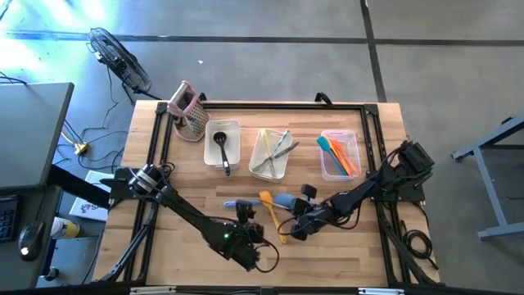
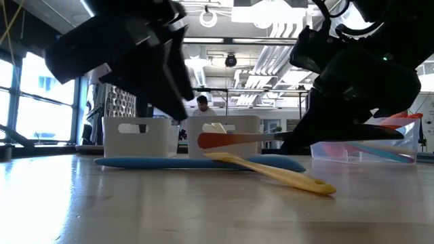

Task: Pick & Place Kitchen Items
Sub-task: Put the orange table knife into the right white bin

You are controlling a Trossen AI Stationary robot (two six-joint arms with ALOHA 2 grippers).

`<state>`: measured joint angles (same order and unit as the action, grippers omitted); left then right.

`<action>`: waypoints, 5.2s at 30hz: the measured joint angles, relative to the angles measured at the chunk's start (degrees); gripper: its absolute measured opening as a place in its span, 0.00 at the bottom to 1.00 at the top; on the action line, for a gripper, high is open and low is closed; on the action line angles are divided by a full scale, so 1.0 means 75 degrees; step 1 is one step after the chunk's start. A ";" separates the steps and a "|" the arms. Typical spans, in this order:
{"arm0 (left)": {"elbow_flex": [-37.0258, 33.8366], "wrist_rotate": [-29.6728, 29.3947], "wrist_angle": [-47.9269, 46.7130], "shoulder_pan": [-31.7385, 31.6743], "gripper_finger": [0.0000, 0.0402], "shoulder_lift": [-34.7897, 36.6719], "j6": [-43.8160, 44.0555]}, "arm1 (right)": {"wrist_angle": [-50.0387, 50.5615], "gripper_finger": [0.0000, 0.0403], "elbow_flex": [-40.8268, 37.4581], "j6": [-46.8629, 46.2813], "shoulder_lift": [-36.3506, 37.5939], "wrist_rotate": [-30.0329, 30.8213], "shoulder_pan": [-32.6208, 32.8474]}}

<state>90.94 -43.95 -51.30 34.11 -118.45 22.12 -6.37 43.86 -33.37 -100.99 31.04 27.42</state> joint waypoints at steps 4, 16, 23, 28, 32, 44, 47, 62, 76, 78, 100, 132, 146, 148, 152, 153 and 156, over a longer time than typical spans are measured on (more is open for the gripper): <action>0.0000 -0.0261 0.0622 0.0000 0.52 0.0000 -0.1111 | -0.0009 0.01 0.0000 0.0025 0.0001 0.0011 0.0000; 0.0000 -0.0045 0.1834 -0.0506 0.52 0.0002 -0.2716 | -0.0060 0.01 0.0006 0.0247 0.0011 0.0024 0.0103; 0.0000 0.1169 0.2051 -0.1054 0.52 0.0003 -0.2715 | -0.0445 0.01 0.0015 0.0528 0.0024 0.0218 0.0436; 0.0001 0.1200 0.2178 -0.1205 0.52 0.0003 -0.2691 | -0.0649 0.01 0.0015 0.0708 0.0024 0.0469 0.0662; 0.0003 0.1208 0.2344 -0.1224 0.52 0.0003 -0.2701 | -0.0790 0.01 0.0017 0.0886 0.0024 0.0515 0.0762; 0.0008 0.1225 0.2345 -0.1306 0.49 -0.0115 -0.2712 | -0.0793 0.01 0.0017 0.1062 0.0024 0.0674 0.0811; -0.0009 0.1004 0.2281 -0.1298 0.44 -0.0204 -0.2715 | -0.0787 0.01 0.0017 0.1065 0.0024 0.0674 0.0819; 0.0009 0.2076 0.2525 -0.1355 0.04 -0.0189 -0.2430 | -0.0785 0.01 0.0017 0.1082 0.0024 0.0607 0.0833; 0.0006 0.2329 0.2482 -0.1349 0.03 -0.0192 -0.2197 | -0.0821 0.16 0.0017 0.1267 0.0024 0.0590 0.0884; 0.0006 0.2371 0.2480 -0.1349 0.03 -0.0192 -0.2162 | -0.0825 0.22 0.0017 0.1285 0.0026 0.0723 0.0936; 0.1108 0.1203 0.0486 -0.1220 0.03 -0.0198 -0.1323 | -0.0880 0.46 0.0026 0.2496 0.1444 0.4117 0.2104; 0.3282 0.0229 -0.4294 -0.3840 0.03 -0.0279 0.1083 | -0.0949 0.46 0.0015 0.2449 0.1446 0.4446 0.2209; 0.1669 0.0089 -0.0349 -0.3905 0.02 -0.0294 0.0709 | -0.0225 0.46 0.0015 0.1974 0.1446 0.4649 0.2299; 0.1552 0.0133 -0.0088 -0.3902 0.02 -0.0294 0.0691 | -0.0087 0.46 0.0015 0.1840 0.1446 0.4653 0.2339; 0.1109 0.0129 -0.0088 -0.3899 0.02 -0.0286 0.1060 | 0.0009 0.46 0.0015 0.1747 0.1446 0.4679 0.2496; 0.0988 0.0124 -0.0094 -0.3899 0.02 -0.0289 0.1173 | 0.0009 0.46 0.0016 0.1747 0.1446 0.4680 0.2520; 0.0613 -0.0174 0.0129 -0.3899 0.02 -0.0286 0.1476 | 0.0006 0.46 0.0015 0.1770 0.1446 0.4841 0.2561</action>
<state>95.53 -45.26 -50.33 4.86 -120.60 33.19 -6.32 43.97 -20.10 -90.15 67.35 46.63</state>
